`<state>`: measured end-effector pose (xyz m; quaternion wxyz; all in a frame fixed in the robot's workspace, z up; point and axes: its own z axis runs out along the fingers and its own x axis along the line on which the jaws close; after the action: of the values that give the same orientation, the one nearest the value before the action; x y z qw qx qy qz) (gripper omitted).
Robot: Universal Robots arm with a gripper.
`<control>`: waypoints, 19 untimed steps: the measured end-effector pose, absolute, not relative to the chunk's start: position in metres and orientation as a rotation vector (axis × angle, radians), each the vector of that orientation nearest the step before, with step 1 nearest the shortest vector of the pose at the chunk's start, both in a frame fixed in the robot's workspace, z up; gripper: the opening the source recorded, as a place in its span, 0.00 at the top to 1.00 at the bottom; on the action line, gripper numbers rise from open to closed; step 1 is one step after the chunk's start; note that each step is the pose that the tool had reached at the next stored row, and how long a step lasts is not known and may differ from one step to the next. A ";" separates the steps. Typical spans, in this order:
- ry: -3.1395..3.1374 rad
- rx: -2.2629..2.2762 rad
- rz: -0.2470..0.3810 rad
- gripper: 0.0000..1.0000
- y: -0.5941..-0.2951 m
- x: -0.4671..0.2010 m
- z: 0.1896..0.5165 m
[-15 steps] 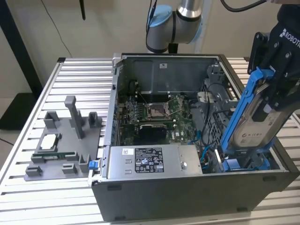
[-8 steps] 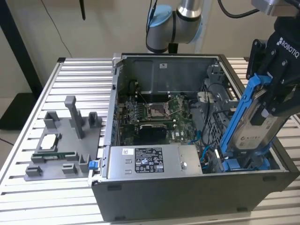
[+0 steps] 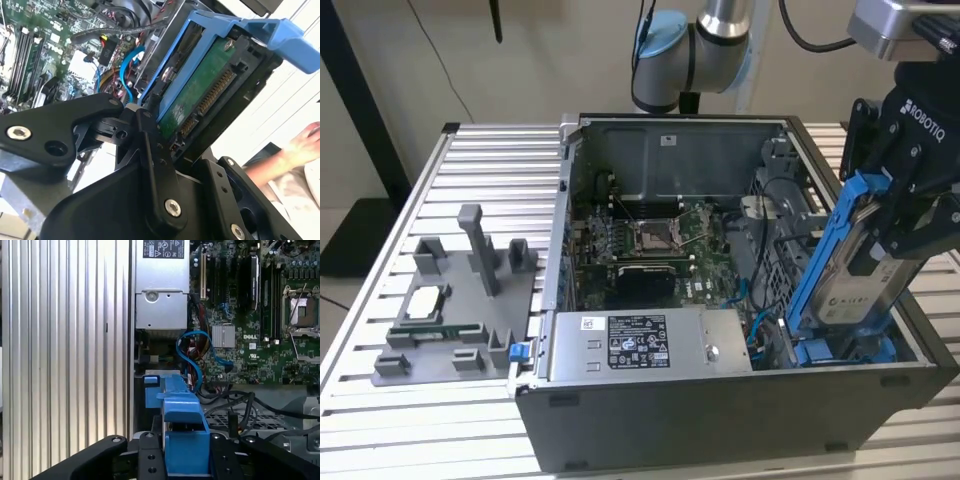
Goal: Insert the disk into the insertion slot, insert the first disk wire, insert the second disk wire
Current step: 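Insert the disk into the insertion slot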
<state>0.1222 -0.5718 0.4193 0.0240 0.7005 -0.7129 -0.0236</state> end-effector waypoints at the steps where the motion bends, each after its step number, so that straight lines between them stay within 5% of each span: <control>1: -2.206 2.168 -0.074 1.00 -0.571 0.122 0.418; 19: -2.207 2.173 -0.081 1.00 -0.567 0.128 0.400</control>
<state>0.1277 -0.5668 0.3996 0.0216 0.7011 -0.7122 -0.0262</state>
